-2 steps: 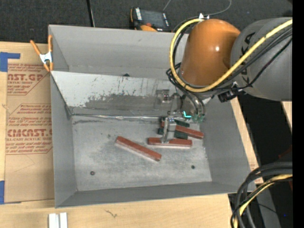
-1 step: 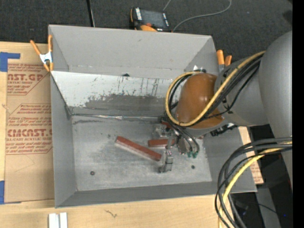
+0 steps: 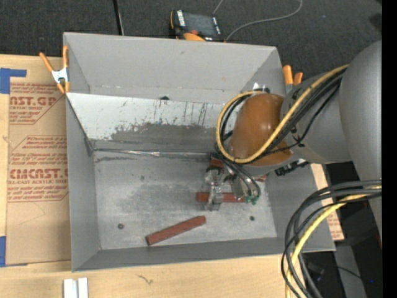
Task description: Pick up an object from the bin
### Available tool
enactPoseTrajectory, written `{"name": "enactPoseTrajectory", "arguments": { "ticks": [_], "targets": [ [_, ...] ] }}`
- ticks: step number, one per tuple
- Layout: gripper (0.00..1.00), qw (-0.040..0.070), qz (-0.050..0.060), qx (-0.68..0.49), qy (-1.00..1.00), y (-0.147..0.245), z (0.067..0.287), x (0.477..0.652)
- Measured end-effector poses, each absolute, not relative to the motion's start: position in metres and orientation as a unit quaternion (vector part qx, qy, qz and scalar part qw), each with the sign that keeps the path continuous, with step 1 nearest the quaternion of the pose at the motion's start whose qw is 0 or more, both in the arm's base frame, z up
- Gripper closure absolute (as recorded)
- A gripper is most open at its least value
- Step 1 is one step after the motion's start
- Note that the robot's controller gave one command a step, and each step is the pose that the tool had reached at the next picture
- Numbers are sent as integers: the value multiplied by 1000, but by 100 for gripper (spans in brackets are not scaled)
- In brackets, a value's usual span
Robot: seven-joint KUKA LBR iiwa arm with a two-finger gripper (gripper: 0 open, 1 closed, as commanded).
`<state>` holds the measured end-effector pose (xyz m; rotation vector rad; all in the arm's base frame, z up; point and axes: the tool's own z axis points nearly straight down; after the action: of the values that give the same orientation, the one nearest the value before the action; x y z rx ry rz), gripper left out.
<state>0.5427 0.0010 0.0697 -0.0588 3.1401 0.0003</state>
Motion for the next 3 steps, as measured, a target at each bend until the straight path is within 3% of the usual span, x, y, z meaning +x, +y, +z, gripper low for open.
{"name": "enactPoseTrajectory", "arguments": {
  "ticks": [1, 2, 3],
  "targets": [
    [100, 3, -1, 2, 1000, -44, 100, 567],
    [100, 6, -1, -5, 1000, -51, 211, 583],
    [0, 2, 0, -5, 1000, -50, 206, 581]
  ]
}}
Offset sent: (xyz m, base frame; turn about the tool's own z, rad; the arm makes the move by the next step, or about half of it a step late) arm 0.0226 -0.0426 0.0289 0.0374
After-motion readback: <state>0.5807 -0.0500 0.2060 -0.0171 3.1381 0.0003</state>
